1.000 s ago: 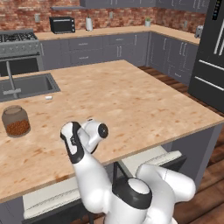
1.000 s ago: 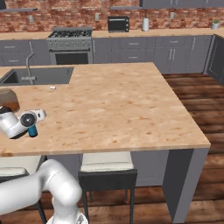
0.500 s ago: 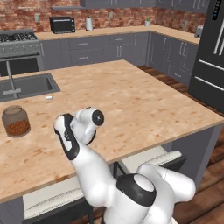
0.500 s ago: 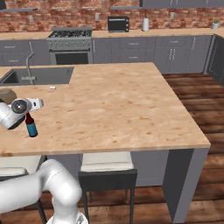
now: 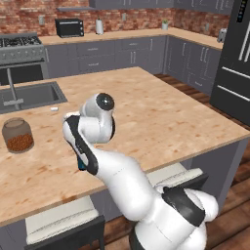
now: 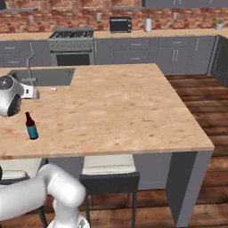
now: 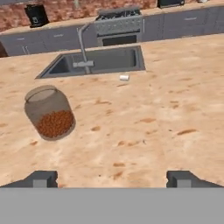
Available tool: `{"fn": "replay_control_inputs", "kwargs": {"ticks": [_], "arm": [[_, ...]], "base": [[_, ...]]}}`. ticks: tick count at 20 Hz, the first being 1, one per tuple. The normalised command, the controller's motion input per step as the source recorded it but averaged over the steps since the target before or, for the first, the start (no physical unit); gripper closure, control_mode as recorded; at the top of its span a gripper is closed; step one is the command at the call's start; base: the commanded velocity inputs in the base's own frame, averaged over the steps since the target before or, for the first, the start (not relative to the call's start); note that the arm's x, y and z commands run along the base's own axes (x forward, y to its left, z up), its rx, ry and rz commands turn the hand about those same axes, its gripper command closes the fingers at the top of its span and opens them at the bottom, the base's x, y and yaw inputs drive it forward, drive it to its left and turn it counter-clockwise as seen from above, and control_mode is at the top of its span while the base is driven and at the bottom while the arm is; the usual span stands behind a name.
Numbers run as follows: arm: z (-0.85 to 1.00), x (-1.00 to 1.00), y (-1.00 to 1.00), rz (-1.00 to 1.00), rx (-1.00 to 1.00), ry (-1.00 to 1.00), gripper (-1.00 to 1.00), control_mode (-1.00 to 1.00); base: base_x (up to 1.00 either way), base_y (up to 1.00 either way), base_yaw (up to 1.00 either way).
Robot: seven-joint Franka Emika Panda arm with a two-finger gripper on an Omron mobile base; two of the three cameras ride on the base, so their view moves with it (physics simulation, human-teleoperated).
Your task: Open the cabinet directly in front. Then move the beer and the mug to the dining counter with the jar on it.
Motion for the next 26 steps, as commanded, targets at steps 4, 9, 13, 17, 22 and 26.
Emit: {"fn": "replay_control_inputs", "kwargs": {"ticks": [4, 9, 13, 17, 22, 26], "arm": [[0.33, -1.00, -0.41, -0.15, -0.01, 0.39, -1.00, -1.00], [0.05, -1.00, -0.95, -0.03, 0.03, 0.07, -1.00, -1.00], [0.57, -1.00, -0.94, 0.00, 0.08, 0.02, -1.00, -1.00], [0.98, -1.00, -0.48, 0.03, 0.01, -0.31, -1.00, -1.00], [0.99, -0.95, -0.13, 0.01, 0.00, -0.61, -1.00, -1.00], [0.13, -0.08, 0.00, 0.00, 0.00, -0.09, -1.00, -1.00]], "base": [[0.00, 0.00, 0.00], [0.00, 0.00, 0.00], [0.00, 0.00, 0.00], [0.00, 0.00, 0.00], [0.00, 0.00, 0.00], [0.00, 0.00, 0.00]]}}
